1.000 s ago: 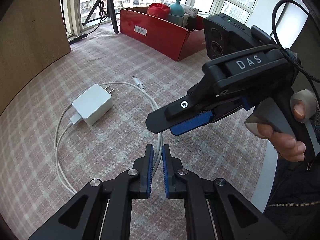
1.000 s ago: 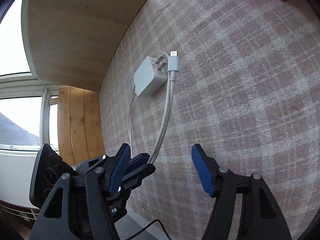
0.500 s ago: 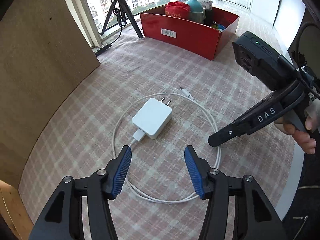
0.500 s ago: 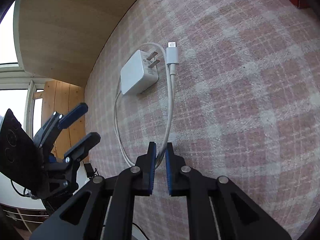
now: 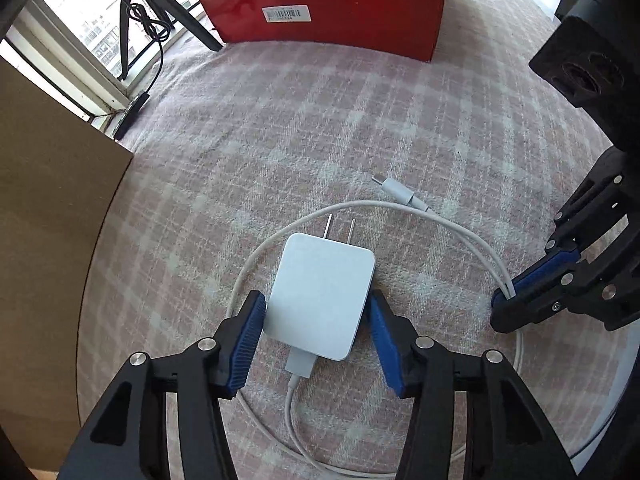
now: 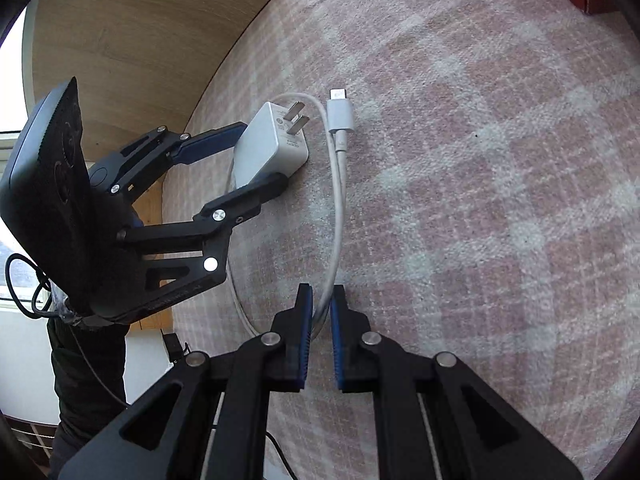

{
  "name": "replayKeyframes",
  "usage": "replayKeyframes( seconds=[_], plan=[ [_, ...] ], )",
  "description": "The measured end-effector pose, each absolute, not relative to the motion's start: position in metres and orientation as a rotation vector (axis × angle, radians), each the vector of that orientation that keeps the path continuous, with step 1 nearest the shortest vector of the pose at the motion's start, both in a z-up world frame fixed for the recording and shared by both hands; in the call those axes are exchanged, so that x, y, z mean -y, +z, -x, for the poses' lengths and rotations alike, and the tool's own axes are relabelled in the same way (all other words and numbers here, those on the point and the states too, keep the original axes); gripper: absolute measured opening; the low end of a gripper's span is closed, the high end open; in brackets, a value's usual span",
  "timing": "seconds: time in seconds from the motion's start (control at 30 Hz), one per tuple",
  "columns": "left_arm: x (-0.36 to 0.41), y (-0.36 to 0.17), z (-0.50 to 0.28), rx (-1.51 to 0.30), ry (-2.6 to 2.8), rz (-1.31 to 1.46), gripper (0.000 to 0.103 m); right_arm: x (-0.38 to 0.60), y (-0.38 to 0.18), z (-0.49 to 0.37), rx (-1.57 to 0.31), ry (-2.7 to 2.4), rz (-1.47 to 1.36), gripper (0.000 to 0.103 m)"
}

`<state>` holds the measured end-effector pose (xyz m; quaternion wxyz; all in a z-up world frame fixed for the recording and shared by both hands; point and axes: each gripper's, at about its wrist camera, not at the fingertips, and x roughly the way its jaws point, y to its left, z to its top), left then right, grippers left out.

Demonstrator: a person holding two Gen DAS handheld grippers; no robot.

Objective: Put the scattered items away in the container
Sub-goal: 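Close the left gripper on the white charger while the right gripper holds the cable, then carry the charger in the left gripper while the right gripper carries the cable over the box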

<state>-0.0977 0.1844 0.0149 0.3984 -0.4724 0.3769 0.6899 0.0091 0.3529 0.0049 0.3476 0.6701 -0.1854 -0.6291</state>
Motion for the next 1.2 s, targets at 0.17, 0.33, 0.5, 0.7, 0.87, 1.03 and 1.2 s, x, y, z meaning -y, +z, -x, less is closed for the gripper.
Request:
replayKeyframes(
  seconds=[0.17,0.33,0.5,0.7,0.87,1.03,1.2],
  plan=[
    [-0.168,0.022,0.102,-0.82,1.819,1.26,0.048,-0.363,0.029,-0.007,0.422,-1.714,-1.67,0.008],
    [-0.153,0.038,0.101,-0.65,1.902,1.287,0.047,-0.366,0.068,-0.009,0.316,-1.784,-1.555,0.007],
    [-0.15,0.061,0.091,-0.533,1.958,1.242,0.047,-0.351,0.112,-0.007,0.22,-1.817,-1.442,0.007],
    [-0.152,0.098,0.086,-0.364,2.006,1.194,0.046,-0.378,0.178,0.014,0.121,-1.878,-1.306,0.007],
    [-0.169,0.142,0.069,-0.346,2.047,1.102,0.046,-0.394,0.218,0.038,0.068,-1.935,-1.186,0.007],
    [-0.211,0.188,0.066,-0.347,2.08,1.006,0.045,-0.422,0.254,0.064,0.018,-2.015,-1.08,0.007],
    [-0.272,0.214,0.081,-0.302,2.078,0.95,0.045,-0.463,0.28,0.104,-0.011,-2.092,-1.032,0.007]
  ],
)
